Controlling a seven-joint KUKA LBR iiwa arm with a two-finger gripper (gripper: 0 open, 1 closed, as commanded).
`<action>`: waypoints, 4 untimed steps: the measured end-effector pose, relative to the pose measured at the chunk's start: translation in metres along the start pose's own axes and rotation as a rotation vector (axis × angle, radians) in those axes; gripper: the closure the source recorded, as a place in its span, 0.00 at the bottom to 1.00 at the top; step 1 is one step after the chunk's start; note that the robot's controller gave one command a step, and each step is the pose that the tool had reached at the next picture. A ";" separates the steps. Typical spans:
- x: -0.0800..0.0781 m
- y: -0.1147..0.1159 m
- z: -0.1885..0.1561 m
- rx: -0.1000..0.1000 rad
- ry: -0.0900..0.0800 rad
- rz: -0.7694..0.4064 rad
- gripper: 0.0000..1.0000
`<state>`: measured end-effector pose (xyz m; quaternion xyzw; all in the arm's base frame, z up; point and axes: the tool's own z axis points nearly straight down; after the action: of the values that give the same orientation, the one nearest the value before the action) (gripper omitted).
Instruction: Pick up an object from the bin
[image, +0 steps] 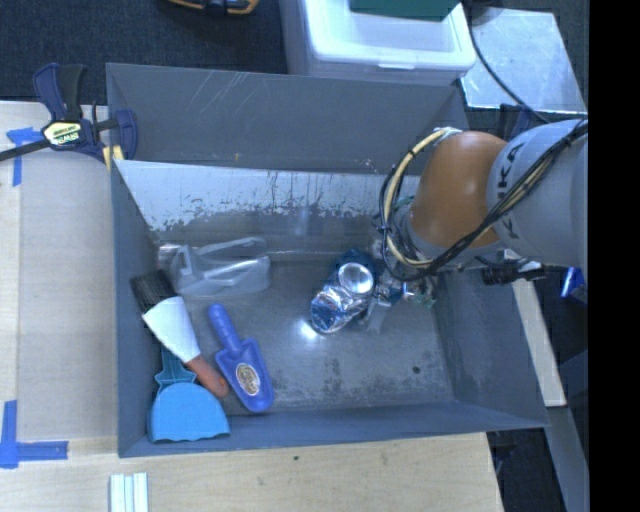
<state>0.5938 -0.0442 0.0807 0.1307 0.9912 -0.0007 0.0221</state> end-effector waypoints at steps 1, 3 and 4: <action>0.015 0.005 0.004 0.001 -0.009 0.157 0.00; 0.012 0.028 0.003 0.000 -0.014 0.014 0.00; 0.011 0.031 0.004 0.001 -0.015 -0.002 0.00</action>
Offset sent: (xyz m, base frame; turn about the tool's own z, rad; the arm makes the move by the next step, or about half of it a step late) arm -0.0079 0.0328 -0.0084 0.0039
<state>0.5913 -0.0112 0.0763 0.1297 0.9911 -0.0022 0.0294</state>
